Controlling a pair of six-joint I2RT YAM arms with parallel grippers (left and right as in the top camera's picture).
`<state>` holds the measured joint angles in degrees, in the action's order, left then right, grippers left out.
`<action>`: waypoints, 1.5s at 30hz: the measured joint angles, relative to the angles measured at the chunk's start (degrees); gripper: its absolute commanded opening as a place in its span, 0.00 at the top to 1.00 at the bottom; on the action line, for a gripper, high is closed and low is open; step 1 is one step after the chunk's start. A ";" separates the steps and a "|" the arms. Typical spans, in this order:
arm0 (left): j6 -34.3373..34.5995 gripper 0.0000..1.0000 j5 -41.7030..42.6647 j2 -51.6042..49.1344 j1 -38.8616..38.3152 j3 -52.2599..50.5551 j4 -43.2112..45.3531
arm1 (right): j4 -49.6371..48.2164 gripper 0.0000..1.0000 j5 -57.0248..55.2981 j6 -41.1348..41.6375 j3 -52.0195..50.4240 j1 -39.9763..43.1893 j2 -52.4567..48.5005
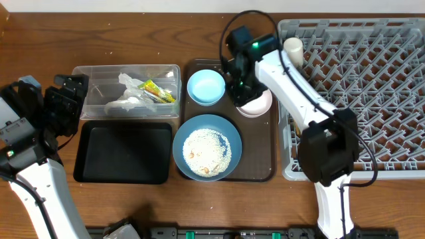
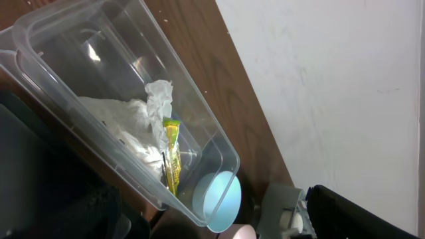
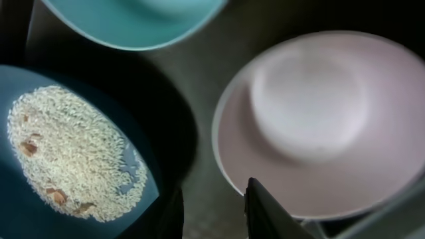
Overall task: Sort waste into correct bins and load items into the dishwasher rack
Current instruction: 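Lower the right gripper onto the pink bowl rim to grasp it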
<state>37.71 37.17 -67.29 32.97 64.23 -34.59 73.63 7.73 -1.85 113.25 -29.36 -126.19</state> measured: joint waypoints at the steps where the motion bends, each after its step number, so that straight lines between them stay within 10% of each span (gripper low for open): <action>1: 0.00 0.09 0.00 0.00 0.00 0.00 -0.02 | -0.74 0.71 -0.04 -0.09 -0.63 -0.39 0.00; 45: 0.00 0.09 0.00 0.00 0.00 -0.02 0.00 | -9.35 0.99 -4.74 -1.73 -10.82 -1.90 0.48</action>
<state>37.71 37.17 -67.29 32.97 64.20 -34.59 64.27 2.98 -3.57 102.43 -31.27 -125.71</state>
